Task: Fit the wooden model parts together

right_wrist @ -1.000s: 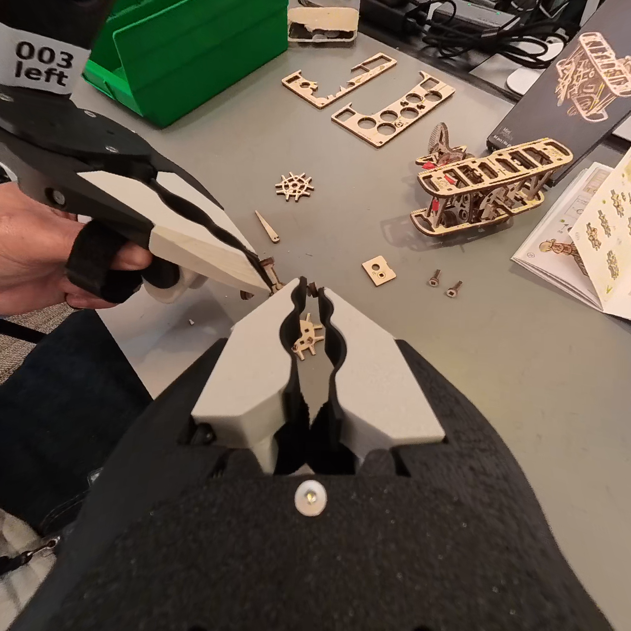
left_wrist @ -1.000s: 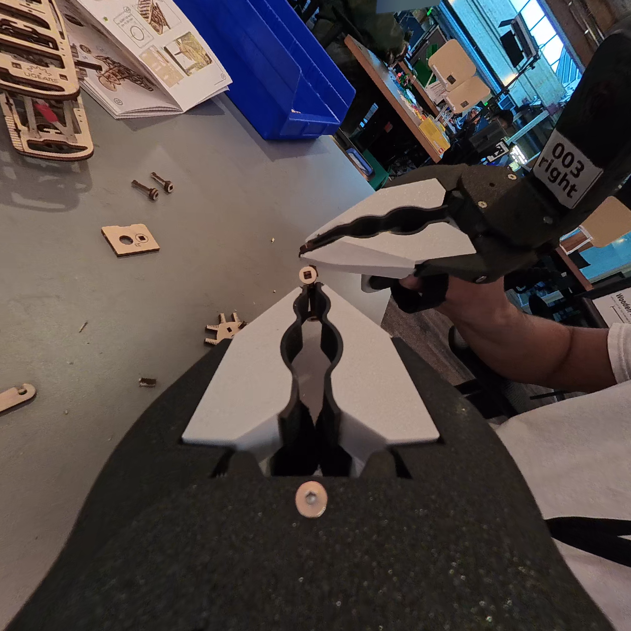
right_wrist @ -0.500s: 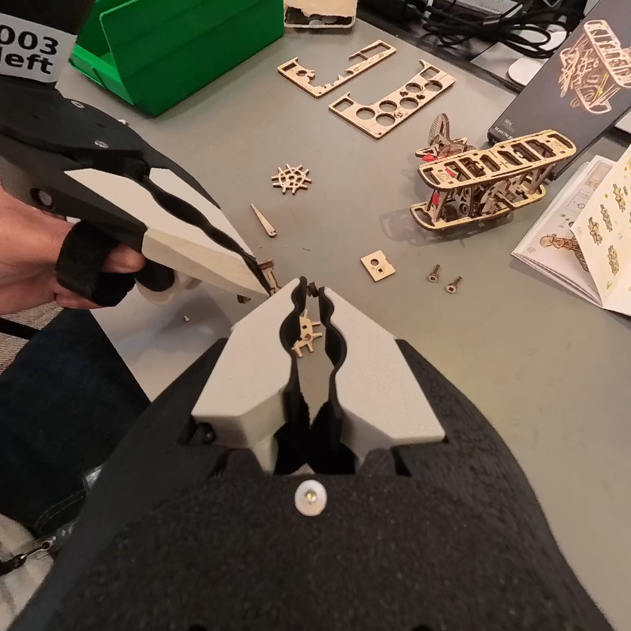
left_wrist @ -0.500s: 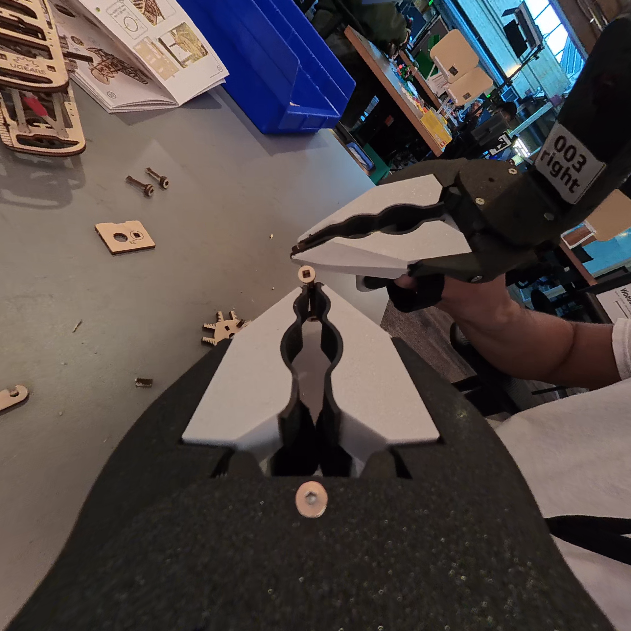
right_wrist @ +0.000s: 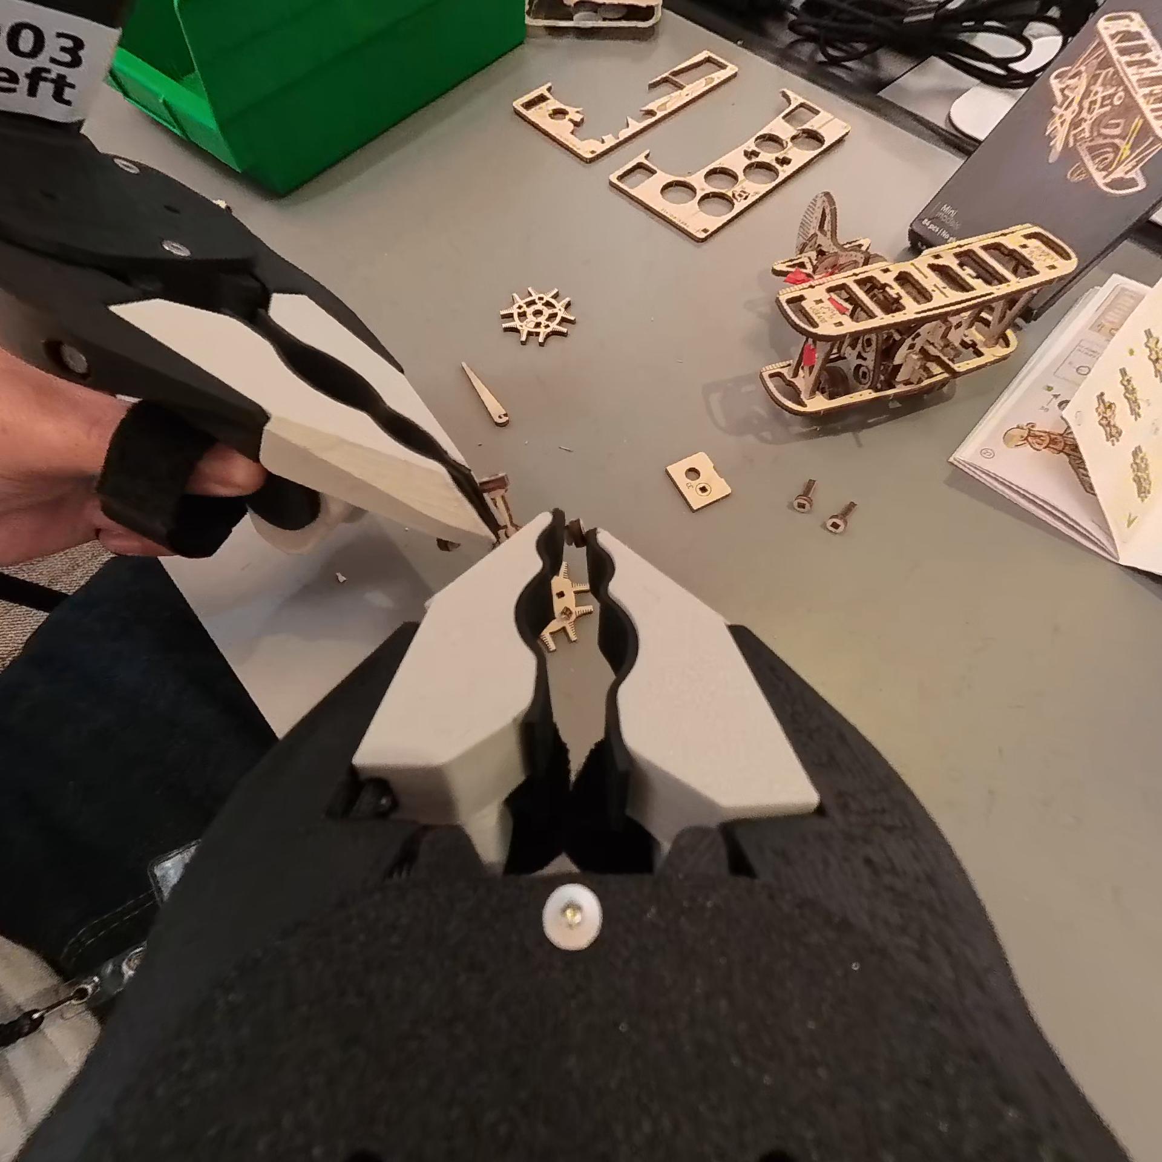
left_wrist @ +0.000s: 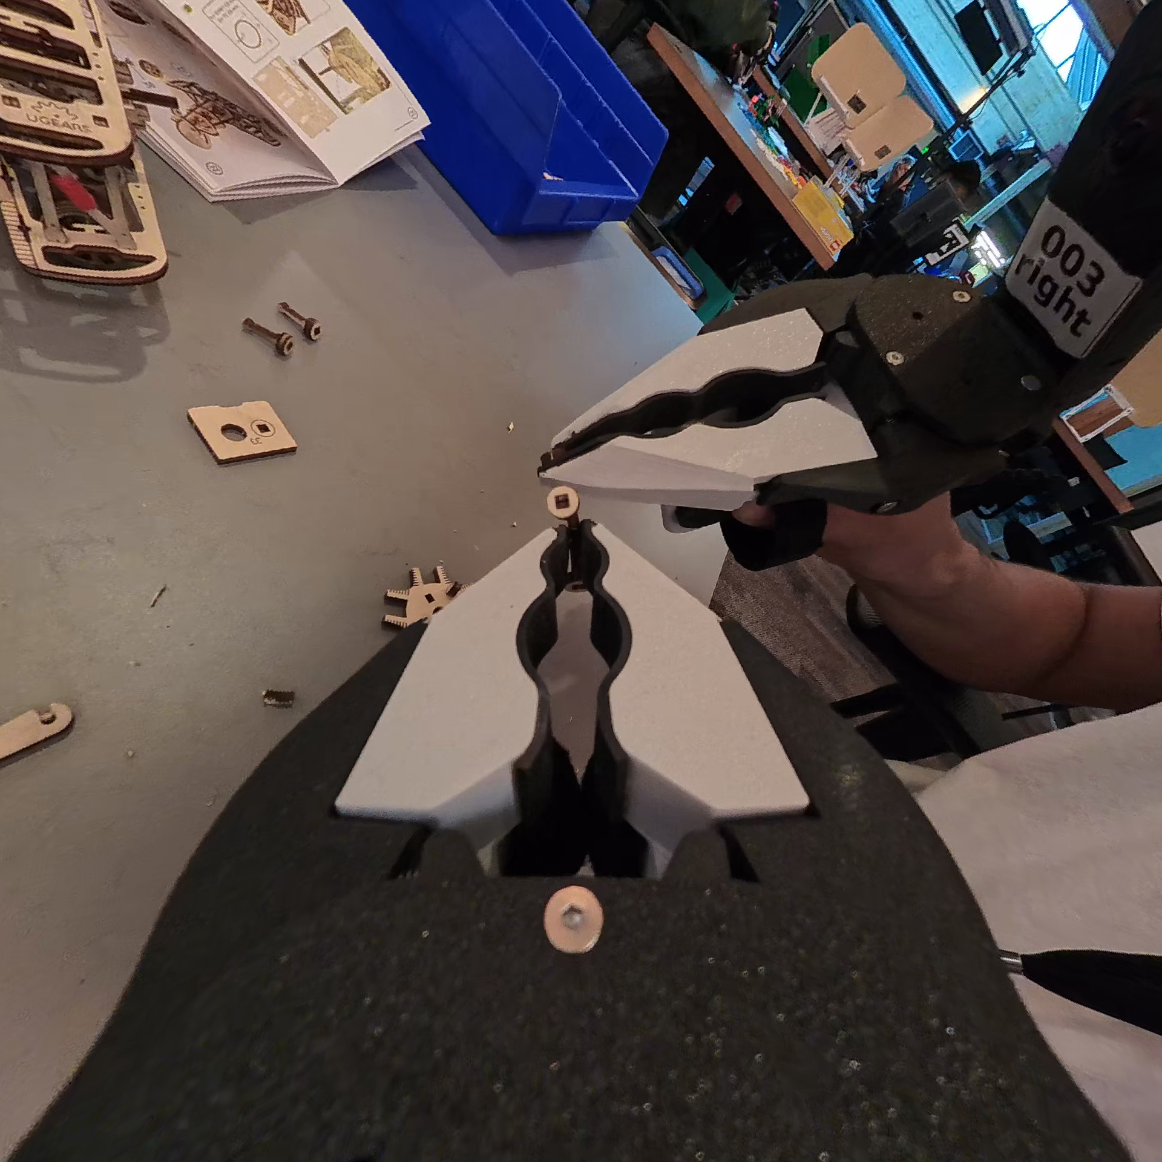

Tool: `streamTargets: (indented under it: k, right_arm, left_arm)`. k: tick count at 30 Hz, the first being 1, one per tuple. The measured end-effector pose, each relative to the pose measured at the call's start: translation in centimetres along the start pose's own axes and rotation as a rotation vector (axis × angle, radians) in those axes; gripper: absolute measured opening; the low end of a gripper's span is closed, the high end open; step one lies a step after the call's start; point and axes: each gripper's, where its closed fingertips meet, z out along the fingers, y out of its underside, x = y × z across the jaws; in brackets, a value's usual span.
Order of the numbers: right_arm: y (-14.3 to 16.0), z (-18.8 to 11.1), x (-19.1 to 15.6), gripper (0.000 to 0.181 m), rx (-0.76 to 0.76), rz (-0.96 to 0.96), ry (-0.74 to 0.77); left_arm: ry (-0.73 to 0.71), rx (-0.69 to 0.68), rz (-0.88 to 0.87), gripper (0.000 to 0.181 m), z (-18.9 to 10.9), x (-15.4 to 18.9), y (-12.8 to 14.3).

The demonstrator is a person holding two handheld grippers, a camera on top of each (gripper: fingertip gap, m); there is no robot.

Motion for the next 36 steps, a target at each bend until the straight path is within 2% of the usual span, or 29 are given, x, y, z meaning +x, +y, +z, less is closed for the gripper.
streamTargets:
  k: [11,19,29,32,36]
  right_arm:
    - [3.0,1.9,0.1,0.006,-0.115,0.083,-0.064]
    - [3.6,2.3,0.2,0.006,-0.127,0.160,-0.112]
    - [4.0,2.6,0.0,0.006,-0.139,0.214,-0.153]
    - [4.0,2.6,0.0,0.006,-0.132,0.266,-0.187]
    - [4.4,2.8,0.1,0.006,-0.151,0.218,-0.156]
  left_arm:
    - [0.018,-0.070,-0.153,0.000,1.2,-1.7,2.3]
    - [0.044,-0.075,-0.212,0.000,1.5,-2.1,2.7]
    - [-0.005,-0.118,-0.116,0.000,1.7,-2.2,3.2]
    - [-0.002,-0.115,-0.127,0.000,1.6,-2.3,3.1]
    - [0.002,-0.120,-0.161,0.000,1.7,-2.6,3.3]
